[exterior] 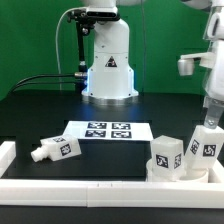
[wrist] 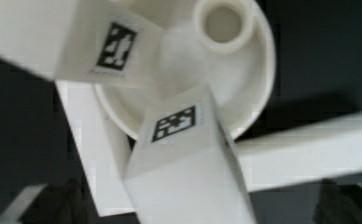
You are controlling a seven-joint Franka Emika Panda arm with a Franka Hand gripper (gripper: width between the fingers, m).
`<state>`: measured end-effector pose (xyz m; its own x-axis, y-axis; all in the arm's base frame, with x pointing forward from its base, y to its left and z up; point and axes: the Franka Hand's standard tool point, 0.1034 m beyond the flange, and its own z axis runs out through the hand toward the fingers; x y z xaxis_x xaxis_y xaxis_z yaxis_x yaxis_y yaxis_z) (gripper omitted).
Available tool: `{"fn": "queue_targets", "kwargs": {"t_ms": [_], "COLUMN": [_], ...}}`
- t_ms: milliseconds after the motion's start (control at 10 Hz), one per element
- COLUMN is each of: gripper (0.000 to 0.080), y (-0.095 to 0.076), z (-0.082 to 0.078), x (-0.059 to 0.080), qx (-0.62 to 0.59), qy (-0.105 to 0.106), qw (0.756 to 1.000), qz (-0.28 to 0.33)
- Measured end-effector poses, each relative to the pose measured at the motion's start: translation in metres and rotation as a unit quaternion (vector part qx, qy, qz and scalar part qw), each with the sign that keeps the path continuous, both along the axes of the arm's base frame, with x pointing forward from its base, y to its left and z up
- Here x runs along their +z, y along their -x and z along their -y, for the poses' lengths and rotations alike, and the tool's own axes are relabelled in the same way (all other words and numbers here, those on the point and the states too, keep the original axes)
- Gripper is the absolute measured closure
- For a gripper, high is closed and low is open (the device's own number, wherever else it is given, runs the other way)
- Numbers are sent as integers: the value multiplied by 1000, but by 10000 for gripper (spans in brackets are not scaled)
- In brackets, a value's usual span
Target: Assemble stool
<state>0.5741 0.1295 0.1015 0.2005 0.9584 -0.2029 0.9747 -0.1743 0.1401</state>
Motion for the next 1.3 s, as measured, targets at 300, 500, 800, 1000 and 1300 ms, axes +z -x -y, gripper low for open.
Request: {"fn": "queue_targets", "kwargs": {"t_ms": [300, 500, 800, 1000, 1300], "gripper": [151, 151, 399, 466, 466], "y": [0, 3, 2, 3, 3], "z": [1, 5, 6, 6, 2], "x": [-14, -23, -23, -23, -23], "qx": [111, 155, 129, 68, -76], "qy": [31, 39, 37, 31, 17], "qw": [993, 986, 990, 997, 997], "qz": [-27, -45, -39, -24, 14]}}
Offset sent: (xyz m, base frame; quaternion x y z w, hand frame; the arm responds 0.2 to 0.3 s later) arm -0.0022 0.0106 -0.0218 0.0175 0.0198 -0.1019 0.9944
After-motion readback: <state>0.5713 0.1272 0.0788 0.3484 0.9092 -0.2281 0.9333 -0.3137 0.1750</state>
